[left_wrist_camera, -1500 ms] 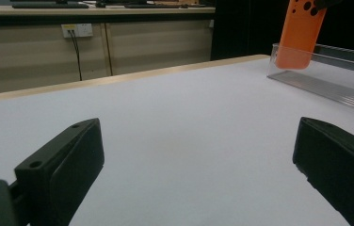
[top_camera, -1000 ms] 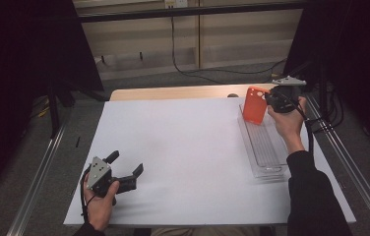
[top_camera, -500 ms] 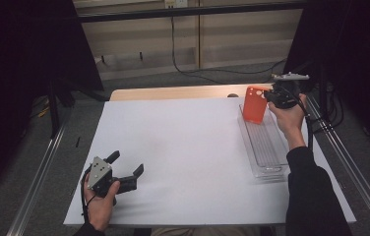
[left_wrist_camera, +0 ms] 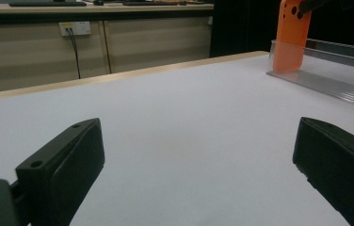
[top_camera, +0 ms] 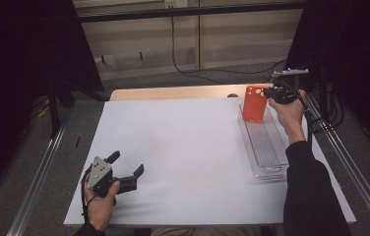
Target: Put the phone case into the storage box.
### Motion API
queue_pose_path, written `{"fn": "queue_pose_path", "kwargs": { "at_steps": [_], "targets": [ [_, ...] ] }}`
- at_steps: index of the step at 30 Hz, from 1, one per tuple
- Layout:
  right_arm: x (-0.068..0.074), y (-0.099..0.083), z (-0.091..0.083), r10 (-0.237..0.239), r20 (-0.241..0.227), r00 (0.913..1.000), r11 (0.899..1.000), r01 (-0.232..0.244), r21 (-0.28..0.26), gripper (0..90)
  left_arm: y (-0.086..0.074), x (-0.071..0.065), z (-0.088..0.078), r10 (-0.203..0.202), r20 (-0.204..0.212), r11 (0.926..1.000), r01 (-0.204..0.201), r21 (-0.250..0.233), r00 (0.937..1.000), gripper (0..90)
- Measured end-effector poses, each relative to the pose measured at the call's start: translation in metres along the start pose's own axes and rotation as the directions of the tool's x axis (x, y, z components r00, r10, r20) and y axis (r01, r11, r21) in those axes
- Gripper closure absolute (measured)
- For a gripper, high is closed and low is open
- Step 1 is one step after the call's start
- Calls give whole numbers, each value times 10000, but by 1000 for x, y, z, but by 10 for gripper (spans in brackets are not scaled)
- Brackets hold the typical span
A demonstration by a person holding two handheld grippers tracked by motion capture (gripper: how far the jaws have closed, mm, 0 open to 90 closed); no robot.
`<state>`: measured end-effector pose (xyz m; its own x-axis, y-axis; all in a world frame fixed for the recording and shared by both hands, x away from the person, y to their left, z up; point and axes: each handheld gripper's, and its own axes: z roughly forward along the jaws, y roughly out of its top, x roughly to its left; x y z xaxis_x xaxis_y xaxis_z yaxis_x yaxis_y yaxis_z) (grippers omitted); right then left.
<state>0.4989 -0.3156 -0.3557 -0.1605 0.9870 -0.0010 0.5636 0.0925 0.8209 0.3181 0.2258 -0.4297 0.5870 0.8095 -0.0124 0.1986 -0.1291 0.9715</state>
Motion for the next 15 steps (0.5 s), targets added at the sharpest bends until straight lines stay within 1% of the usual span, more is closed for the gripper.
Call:
{"fn": "queue_pose_path", "kwargs": {
  "at_steps": [2,4,5,6,7,8,15],
  "targets": [
    [0,0,1,7,-66,10000,10000,-8,-55,815,0,-1,-1,227,7,9997,-227,-21,9997,27],
    [-1,1,3,44,-90,10000,10000,-45,-82,814,1,-2,-1,247,15,9997,-247,-28,9997,27],
    [-2,1,4,143,-113,9998,9999,-144,-60,814,0,-2,0,171,38,9999,-171,-1,9998,27],
    [-2,2,4,138,-129,9998,9999,-139,-41,814,0,-1,0,205,22,9998,-205,34,9998,27],
    [-2,2,5,109,-107,9999,9999,-109,-29,814,0,-2,0,118,11,9999,-118,-30,9999,27],
    [-2,3,6,71,-41,10000,10000,-71,10,814,0,-1,-1,128,6,9999,-128,-44,9999,27],
    [1,6,11,164,-33,9999,9999,-164,-42,809,0,-1,0,119,12,9999,-119,-31,9999,27]
  ]
}}
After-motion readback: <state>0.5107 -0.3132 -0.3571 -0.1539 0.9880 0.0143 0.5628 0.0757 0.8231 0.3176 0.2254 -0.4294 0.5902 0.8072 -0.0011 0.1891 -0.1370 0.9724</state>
